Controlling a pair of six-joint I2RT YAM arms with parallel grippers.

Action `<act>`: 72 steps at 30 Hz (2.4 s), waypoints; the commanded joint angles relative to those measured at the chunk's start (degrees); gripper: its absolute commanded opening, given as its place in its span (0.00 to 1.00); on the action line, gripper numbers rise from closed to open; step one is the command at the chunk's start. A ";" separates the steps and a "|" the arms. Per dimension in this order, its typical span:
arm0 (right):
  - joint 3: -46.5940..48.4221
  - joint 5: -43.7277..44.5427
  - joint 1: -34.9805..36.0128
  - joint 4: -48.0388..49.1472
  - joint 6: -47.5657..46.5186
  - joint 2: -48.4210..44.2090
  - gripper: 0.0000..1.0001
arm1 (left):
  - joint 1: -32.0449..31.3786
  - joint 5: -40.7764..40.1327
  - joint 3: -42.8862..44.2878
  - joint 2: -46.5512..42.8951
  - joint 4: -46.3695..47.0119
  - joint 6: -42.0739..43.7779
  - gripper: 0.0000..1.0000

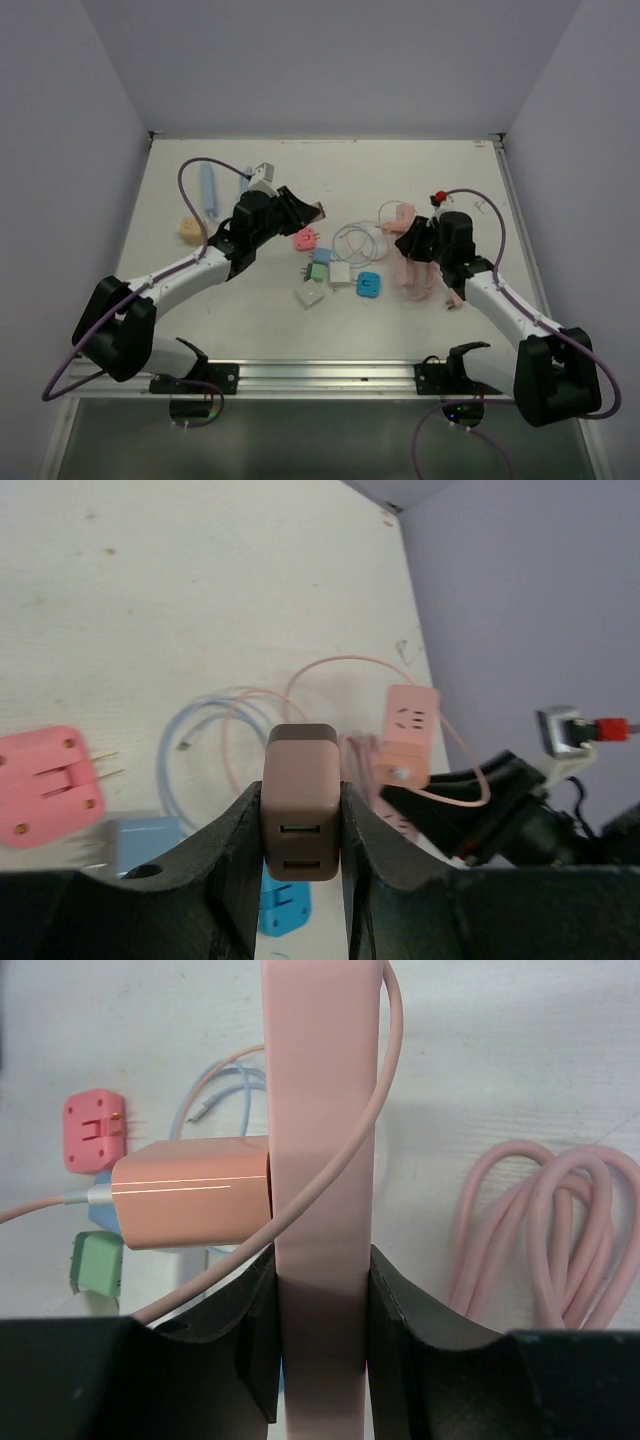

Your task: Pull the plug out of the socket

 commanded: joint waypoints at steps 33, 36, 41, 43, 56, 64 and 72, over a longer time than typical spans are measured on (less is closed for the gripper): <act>-0.54 -10.49 -0.17 7.44 -0.39 -2.65 0.00 | 8.40 3.16 -23.57 -1.52 5.98 8.67 0.41; -0.46 -10.66 -0.08 7.27 -0.39 -2.21 0.00 | 8.49 3.52 -23.40 -1.96 5.37 8.76 0.49; -0.02 -12.07 -0.08 7.00 -0.56 -2.12 0.00 | 8.49 3.17 -23.48 -3.54 4.23 9.81 0.66; 0.25 -12.42 -0.08 6.48 -0.83 -2.12 0.00 | 8.49 3.17 -23.40 -4.42 3.44 11.12 0.75; 5.17 -22.61 2.03 1.91 -3.82 0.69 0.00 | 0.07 -0.25 -12.51 -11.72 -4.73 37.92 0.98; 8.15 -25.96 4.84 -1.96 -5.22 2.10 0.00 | -12.51 -4.57 -4.68 -8.29 -5.62 52.34 0.98; 8.77 -25.87 6.86 -3.02 -6.63 2.36 0.00 | -19.18 -5.97 1.29 -4.43 -6.06 63.05 0.92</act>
